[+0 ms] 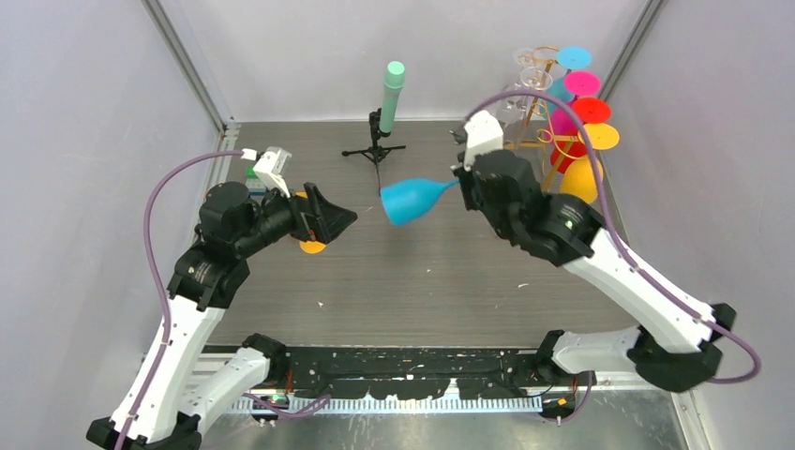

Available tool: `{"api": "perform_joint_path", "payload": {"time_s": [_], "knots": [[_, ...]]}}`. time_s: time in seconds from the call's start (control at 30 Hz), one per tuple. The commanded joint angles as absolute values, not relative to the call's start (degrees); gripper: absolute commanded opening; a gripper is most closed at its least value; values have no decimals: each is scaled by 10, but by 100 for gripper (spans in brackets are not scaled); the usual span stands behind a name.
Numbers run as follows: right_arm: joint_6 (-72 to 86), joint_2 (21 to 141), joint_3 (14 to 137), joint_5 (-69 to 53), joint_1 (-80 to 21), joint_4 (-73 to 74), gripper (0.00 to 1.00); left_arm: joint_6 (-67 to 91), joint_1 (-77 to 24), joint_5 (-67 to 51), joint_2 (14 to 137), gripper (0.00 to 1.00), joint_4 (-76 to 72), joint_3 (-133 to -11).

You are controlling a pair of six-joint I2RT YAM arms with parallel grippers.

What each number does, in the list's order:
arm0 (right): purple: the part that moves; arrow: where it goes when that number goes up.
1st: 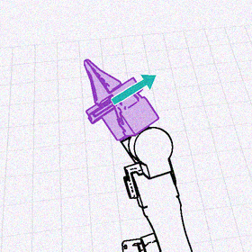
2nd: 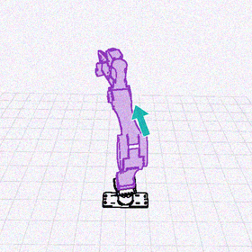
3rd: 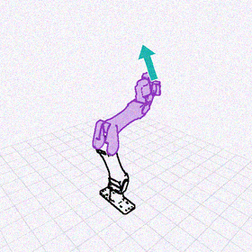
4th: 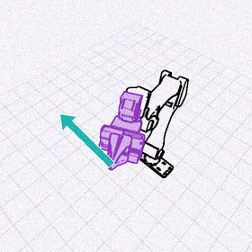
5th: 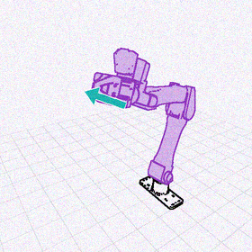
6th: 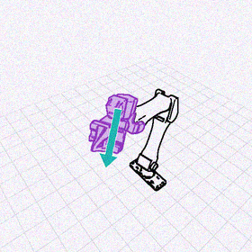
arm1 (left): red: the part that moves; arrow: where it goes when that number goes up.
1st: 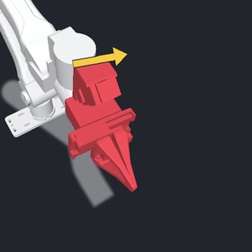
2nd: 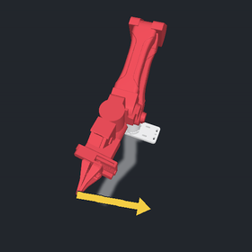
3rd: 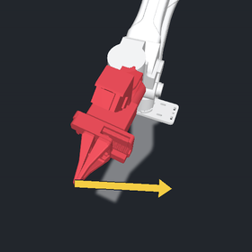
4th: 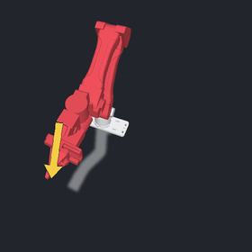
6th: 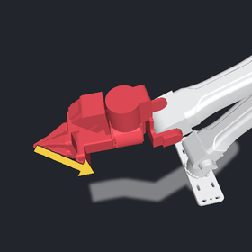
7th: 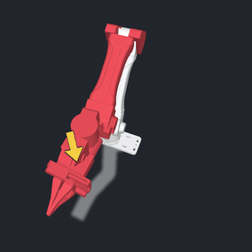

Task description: Take the wine glass off the wine glass rack

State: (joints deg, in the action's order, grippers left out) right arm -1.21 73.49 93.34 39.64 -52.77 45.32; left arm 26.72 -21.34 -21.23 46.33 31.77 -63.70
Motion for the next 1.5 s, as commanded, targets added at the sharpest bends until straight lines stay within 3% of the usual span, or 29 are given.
{"api": "perform_joint_path", "payload": {"time_s": [0.0, 0.23, 0.5, 0.87, 1.07, 1.33, 1.47], "knots": [[172, 639, 809, 255, -528, 290, 1, 336, -211, -286, 446, 98, 250, -632], [297, 578, 660, 200, -528, 127, 0, 366, -211, -298, 426, 98, 246, -678], [330, 582, 626, 218, -528, 77, 0, 385, -211, -301, 436, 98, 288, -694], [344, 603, 619, 220, -528, 57, 0, 461, -211, -281, 434, 78, 220, -646], [350, 620, 622, 208, -528, 67, 0, 443, -211, -262, 444, 54, 245, -652], [353, 637, 622, 189, -528, 73, 0, 440, -211, -268, 469, 38, 246, -641], [353, 643, 625, 182, -528, 80, 0, 436, -211, -275, 480, 24, 243, -638]]}}
